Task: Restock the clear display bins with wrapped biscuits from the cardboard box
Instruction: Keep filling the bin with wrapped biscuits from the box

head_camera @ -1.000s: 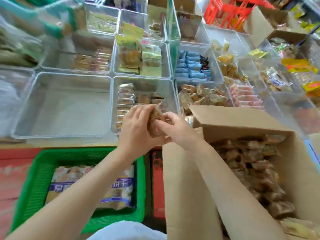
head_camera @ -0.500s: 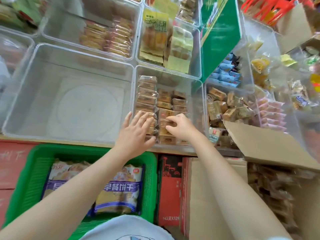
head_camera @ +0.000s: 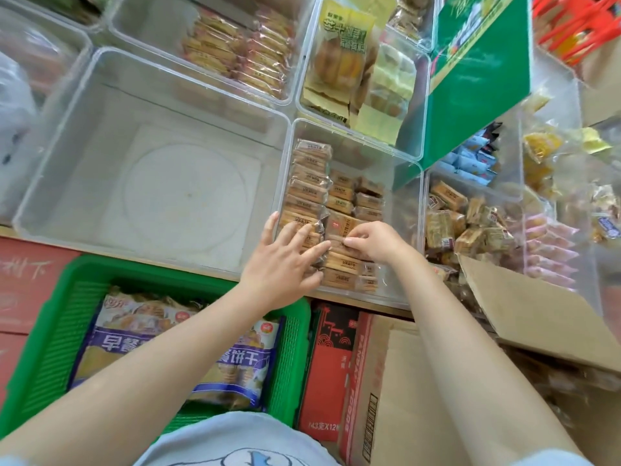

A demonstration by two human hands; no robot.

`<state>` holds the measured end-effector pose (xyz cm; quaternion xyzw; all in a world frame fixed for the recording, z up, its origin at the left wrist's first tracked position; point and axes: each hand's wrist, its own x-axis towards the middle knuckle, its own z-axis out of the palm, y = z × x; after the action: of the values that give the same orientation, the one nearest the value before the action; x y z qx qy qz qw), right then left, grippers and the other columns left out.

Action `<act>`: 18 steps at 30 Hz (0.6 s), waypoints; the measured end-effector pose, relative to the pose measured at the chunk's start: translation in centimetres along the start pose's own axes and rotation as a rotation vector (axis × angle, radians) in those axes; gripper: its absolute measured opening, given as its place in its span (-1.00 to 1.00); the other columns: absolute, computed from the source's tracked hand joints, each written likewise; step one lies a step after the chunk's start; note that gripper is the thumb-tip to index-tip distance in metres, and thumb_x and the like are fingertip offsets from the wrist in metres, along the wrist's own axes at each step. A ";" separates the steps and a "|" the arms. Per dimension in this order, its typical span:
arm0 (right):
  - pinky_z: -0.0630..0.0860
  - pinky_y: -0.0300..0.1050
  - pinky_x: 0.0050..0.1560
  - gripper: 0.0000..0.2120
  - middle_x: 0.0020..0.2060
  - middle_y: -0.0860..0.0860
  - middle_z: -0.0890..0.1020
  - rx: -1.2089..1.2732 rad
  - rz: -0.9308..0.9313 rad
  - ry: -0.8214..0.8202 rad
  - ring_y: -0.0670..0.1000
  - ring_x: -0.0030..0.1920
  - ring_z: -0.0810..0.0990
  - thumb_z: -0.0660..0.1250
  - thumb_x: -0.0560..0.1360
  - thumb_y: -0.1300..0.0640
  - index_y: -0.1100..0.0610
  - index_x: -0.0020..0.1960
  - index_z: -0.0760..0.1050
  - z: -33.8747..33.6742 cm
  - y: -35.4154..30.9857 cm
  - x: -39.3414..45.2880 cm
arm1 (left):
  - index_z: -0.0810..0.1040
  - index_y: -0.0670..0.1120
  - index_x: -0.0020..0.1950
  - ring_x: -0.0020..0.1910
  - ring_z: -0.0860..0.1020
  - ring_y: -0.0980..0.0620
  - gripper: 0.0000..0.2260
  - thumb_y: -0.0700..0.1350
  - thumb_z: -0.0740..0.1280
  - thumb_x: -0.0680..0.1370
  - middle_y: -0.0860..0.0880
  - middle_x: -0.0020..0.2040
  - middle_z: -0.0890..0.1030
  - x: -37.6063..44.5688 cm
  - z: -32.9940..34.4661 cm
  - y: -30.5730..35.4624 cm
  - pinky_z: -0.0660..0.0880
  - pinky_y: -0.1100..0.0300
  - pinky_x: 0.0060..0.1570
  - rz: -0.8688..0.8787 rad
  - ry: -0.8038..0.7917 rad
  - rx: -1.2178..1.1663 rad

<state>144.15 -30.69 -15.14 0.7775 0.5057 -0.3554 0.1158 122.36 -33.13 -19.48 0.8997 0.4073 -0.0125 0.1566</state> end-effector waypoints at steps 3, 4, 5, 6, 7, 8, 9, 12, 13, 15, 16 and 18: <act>0.49 0.04 0.25 -0.55 0.30 0.04 0.43 -0.044 0.013 0.116 0.08 0.24 0.48 0.48 0.50 -0.05 0.00 0.30 0.42 0.2 -0.3 1.0 | 0.11 0.23 0.62 0.60 0.14 -0.15 -0.44 0.33 -0.12 0.62 -0.08 0.62 0.20 0.1 -0.3 0.2 -0.34 -0.27 0.50 -0.003 -0.019 0.005; 0.43 0.10 0.36 -0.41 0.40 0.06 0.37 -0.042 -0.005 0.109 0.10 0.36 0.42 0.51 0.48 -0.02 -0.01 0.42 0.34 0.1 -0.5 1.3 | 0.12 0.22 0.62 0.60 0.15 -0.14 -0.43 0.33 -0.12 0.62 -0.08 0.63 0.20 0.1 -0.3 0.2 -0.34 -0.27 0.49 -0.004 -0.024 0.011; 0.36 0.12 0.44 -0.29 0.50 0.06 0.30 -0.041 -0.031 0.073 0.10 0.46 0.34 0.51 0.48 0.01 -0.02 0.52 0.25 0.0 -0.7 1.6 | 0.12 0.21 0.62 0.60 0.15 -0.14 -0.43 0.33 -0.13 0.62 -0.08 0.62 0.20 0.1 -0.3 0.2 -0.34 -0.27 0.49 -0.004 -0.025 0.016; 0.31 0.11 0.49 -0.22 0.55 0.04 0.25 -0.044 -0.062 0.023 0.09 0.52 0.28 0.50 0.49 0.03 -0.02 0.58 0.18 -0.1 -0.8 1.7 | 0.12 0.21 0.62 0.60 0.16 -0.14 -0.43 0.33 -0.13 0.62 -0.08 0.62 0.20 0.1 -0.3 0.2 -0.33 -0.28 0.49 -0.004 -0.027 0.018; 0.28 0.10 0.51 -0.20 0.58 0.03 0.24 -0.056 -0.084 -0.027 0.08 0.54 0.26 0.49 0.50 0.04 -0.02 0.61 0.14 -0.1 -0.8 1.9 | 0.12 0.20 0.62 0.59 0.17 -0.14 -0.43 0.33 -0.12 0.62 -0.08 0.62 0.21 0.0 -0.4 0.2 -0.33 -0.28 0.49 -0.005 -0.029 0.018; 0.27 0.11 0.51 -0.20 0.57 0.04 0.25 -0.072 -0.091 -0.057 0.09 0.54 0.25 0.48 0.50 0.03 -0.01 0.62 0.14 -0.1 -0.7 2.0 | 0.12 0.20 0.62 0.59 0.18 -0.14 -0.43 0.32 -0.11 0.62 -0.07 0.62 0.22 0.0 -0.4 0.2 -0.33 -0.27 0.49 -0.006 -0.030 0.018; 0.28 0.14 0.50 -0.20 0.56 0.06 0.26 -0.088 -0.082 -0.060 0.11 0.54 0.24 0.47 0.50 0.00 0.00 0.61 0.15 -0.1 -0.6 2.2 | 0.13 0.19 0.62 0.59 0.19 -0.14 -0.42 0.32 -0.10 0.62 -0.07 0.61 0.23 0.0 -0.4 0.2 -0.34 -0.26 0.49 -0.008 -0.028 0.019; 0.29 0.18 0.44 -0.29 0.44 0.11 0.31 -0.191 -0.055 0.013 0.15 0.48 0.21 0.47 0.47 -0.07 0.00 0.55 0.29 -0.5 -1.1 1.5 | 0.14 0.18 0.62 0.57 0.21 -0.15 -0.42 0.32 -0.07 0.62 -0.08 0.61 0.25 0.0 -0.4 0.3 -0.37 -0.25 0.48 -0.012 -0.019 0.021; 0.29 0.18 0.43 -0.35 0.39 0.11 0.33 -0.207 -0.063 0.031 0.15 0.46 0.20 0.45 0.47 -0.09 -0.03 0.50 0.35 -0.5 -1.2 1.2 | 0.14 0.18 0.62 0.57 0.21 -0.15 -0.42 0.32 -0.07 0.62 -0.07 0.61 0.25 0.0 -0.3 0.3 -0.37 -0.25 0.48 -0.012 -0.016 0.021; 0.28 0.19 0.44 -0.45 0.35 0.09 0.33 -0.173 -0.076 0.058 0.13 0.45 0.19 0.41 0.49 -0.14 -0.09 0.45 0.42 -0.1 -1.1 0.5 | 0.13 0.17 0.63 0.57 0.21 -0.15 -0.41 0.32 -0.07 0.62 -0.07 0.61 0.25 0.0 -0.2 0.2 -0.36 -0.25 0.49 -0.012 -0.013 0.020; 0.27 0.22 0.45 -0.47 0.37 0.09 0.32 -0.144 -0.074 0.072 0.12 0.46 0.18 0.37 0.52 -0.18 -0.11 0.45 0.41 0.4 -1.0 0.2 | 0.13 0.16 0.63 0.57 0.22 -0.15 -0.41 0.32 -0.08 0.62 -0.07 0.61 0.25 0.0 -0.1 0.2 -0.35 -0.25 0.49 -0.014 -0.011 0.019; 0.23 0.30 0.47 -0.44 0.48 0.10 0.24 -0.084 -0.048 0.063 0.13 0.52 0.12 0.22 0.60 -0.23 -0.12 0.55 0.27 1.9 -0.6 -0.4 | 0.13 0.16 0.63 0.57 0.24 -0.14 -0.40 0.32 -0.08 0.61 -0.06 0.60 0.27 -0.1 0.1 0.2 -0.34 -0.25 0.50 -0.019 -0.001 0.020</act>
<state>142.66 -31.70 -16.12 0.7706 0.5419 -0.3119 0.1236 122.49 -33.33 -19.46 0.8974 0.4155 -0.0183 0.1476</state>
